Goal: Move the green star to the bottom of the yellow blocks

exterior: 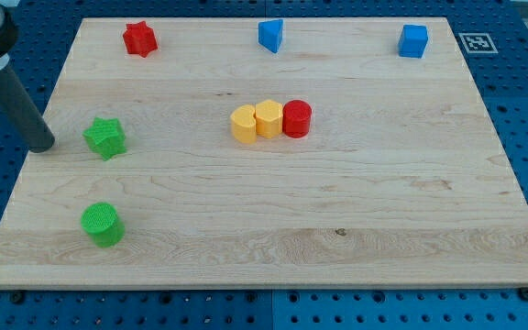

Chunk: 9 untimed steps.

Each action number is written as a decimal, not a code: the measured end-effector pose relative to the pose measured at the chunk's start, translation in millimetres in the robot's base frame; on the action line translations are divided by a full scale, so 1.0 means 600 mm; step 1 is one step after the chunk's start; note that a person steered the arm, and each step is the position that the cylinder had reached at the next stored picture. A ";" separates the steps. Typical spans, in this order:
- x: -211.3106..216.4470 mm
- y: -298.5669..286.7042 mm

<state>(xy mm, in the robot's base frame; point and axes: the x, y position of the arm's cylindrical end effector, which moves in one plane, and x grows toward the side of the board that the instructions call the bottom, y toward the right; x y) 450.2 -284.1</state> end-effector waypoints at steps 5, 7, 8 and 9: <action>-0.011 0.119; -0.006 0.194; -0.015 0.236; 0.006 0.293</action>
<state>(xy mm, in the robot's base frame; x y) 453.8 -108.4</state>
